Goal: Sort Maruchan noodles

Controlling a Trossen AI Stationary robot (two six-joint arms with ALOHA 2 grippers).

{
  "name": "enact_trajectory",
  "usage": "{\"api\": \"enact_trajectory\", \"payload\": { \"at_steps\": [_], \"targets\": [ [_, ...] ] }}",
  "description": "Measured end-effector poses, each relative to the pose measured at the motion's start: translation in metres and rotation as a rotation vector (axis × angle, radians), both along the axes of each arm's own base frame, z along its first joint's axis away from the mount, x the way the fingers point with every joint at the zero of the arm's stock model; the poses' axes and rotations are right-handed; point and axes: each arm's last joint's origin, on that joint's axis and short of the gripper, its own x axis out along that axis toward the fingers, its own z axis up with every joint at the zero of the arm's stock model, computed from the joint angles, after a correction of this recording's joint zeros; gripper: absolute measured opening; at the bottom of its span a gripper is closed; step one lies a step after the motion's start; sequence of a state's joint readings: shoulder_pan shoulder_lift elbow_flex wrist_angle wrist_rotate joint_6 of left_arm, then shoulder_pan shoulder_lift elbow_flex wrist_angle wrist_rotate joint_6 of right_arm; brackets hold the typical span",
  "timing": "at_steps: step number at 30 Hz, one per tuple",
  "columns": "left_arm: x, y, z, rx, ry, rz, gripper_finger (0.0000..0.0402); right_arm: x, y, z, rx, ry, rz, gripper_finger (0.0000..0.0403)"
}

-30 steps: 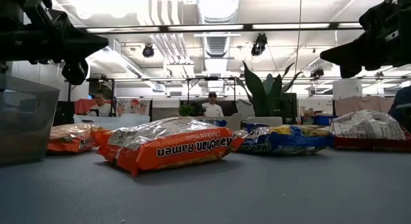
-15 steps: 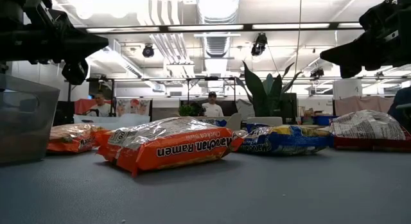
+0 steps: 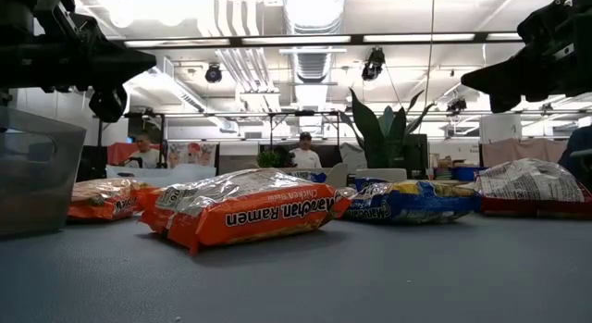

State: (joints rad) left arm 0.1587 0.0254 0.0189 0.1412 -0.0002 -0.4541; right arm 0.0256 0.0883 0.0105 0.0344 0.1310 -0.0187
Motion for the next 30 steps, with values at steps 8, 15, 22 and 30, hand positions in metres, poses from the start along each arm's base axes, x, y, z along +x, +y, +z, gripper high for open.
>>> {"api": "enact_trajectory", "payload": {
  "at_steps": [8, 15, 22, 30],
  "targets": [
    [0.0000, 0.0000, -0.0001, 0.000, 0.001, -0.001, 0.0000, 0.0000, 0.0000, 0.0000, 0.000, 0.000, 0.000, 0.0009],
    [0.0000, 0.0000, -0.0001, 0.000, 0.001, 0.000, 0.0000, 0.0000, 0.0000, 0.0000, 0.000, 0.000, 0.000, 0.0009],
    [0.0000, 0.0000, -0.0001, 0.000, 0.000, 0.000, 0.0000, 0.0000, 0.0000, -0.0001, 0.000, 0.000, 0.000, 0.0009],
    [0.0000, 0.0000, 0.0000, 0.237, 0.038, 0.033, 0.0000, 0.0000, 0.0000, 0.0000, 0.000, 0.000, 0.000, 0.0009]
  ]
}}
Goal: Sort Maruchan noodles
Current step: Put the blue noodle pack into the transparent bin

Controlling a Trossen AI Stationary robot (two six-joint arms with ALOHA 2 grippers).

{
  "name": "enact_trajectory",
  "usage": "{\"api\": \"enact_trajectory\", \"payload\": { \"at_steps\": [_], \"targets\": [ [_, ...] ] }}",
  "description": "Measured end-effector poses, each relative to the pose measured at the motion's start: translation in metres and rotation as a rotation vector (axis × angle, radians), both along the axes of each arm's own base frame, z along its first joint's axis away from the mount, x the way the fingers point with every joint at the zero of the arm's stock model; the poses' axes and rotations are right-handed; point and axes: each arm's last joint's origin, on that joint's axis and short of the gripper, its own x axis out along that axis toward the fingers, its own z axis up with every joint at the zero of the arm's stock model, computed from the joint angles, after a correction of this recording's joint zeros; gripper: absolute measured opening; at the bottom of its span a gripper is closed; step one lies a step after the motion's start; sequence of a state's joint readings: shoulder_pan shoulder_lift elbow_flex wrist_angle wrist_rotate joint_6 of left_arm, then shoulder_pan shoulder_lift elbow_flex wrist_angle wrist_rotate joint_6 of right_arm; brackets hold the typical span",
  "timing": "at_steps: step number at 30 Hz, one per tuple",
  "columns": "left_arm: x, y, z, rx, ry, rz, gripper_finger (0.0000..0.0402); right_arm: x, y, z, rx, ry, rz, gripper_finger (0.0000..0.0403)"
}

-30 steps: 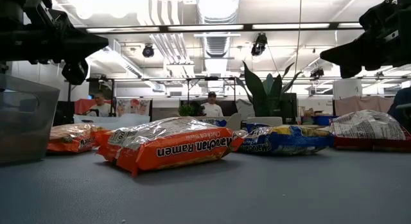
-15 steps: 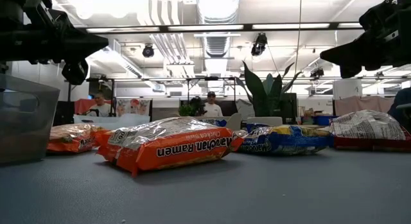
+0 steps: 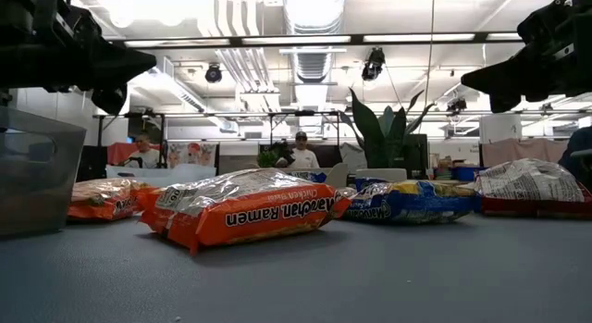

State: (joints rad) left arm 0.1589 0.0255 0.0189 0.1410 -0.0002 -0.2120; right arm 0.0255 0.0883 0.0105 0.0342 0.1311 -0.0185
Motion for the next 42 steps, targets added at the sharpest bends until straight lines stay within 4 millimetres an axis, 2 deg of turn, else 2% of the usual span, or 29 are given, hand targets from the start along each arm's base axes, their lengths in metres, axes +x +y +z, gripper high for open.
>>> {"api": "enact_trajectory", "payload": {
  "at_steps": [4, 6, 9, 12, 14, 16, 23, 25, 32, 38, 42],
  "targets": [
    [0.000, 0.000, 0.000, -0.034, -0.007, -0.005, 0.0000, 0.000, 0.000, 0.000, 0.000, 0.000, 0.000, 0.0009],
    [0.000, 0.000, 0.000, -0.169, -0.032, -0.024, 0.0000, 0.000, 0.000, 0.000, 0.000, 0.000, 0.000, 0.0009],
    [0.000, 0.000, 0.001, -0.488, -0.085, -0.066, 0.0000, 0.000, 0.000, 0.000, 0.011, -0.002, 0.000, 0.0009],
    [0.000, 0.001, 0.001, -0.596, -0.116, -0.043, 0.0000, 0.000, 0.000, 0.000, 0.167, -0.021, -0.006, 0.0009],
    [-0.001, 0.002, 0.003, -0.606, -0.142, -0.035, 0.0000, 0.000, 0.000, 0.001, 0.349, -0.046, -0.020, 0.0009],
    [-0.001, 0.001, 0.008, -0.610, -0.193, -0.057, 0.0000, 0.000, -0.001, 0.003, 0.426, -0.085, -0.046, 0.0009],
    [-0.005, -0.003, 0.038, -0.455, -0.478, -0.159, 0.0000, -0.002, -0.001, 0.028, 0.343, -0.292, 0.008, 0.0009],
    [-0.004, -0.005, 0.044, -0.424, -0.521, -0.183, 0.0000, -0.005, -0.002, 0.041, 0.303, -0.328, -0.006, 0.0009],
    [0.017, -0.004, 0.068, -0.371, -0.442, -0.168, 0.0000, -0.014, -0.005, 0.094, 0.096, -0.407, -0.059, 0.0009],
    [0.040, -0.002, 0.104, -0.346, -0.422, -0.156, 0.0000, -0.017, -0.008, 0.128, 0.003, -0.307, -0.167, 0.0009],
    [0.062, -0.002, 0.123, -0.349, -0.308, -0.183, 0.0000, -0.017, -0.009, 0.142, -0.021, -0.249, -0.191, 0.0009]
  ]
}}
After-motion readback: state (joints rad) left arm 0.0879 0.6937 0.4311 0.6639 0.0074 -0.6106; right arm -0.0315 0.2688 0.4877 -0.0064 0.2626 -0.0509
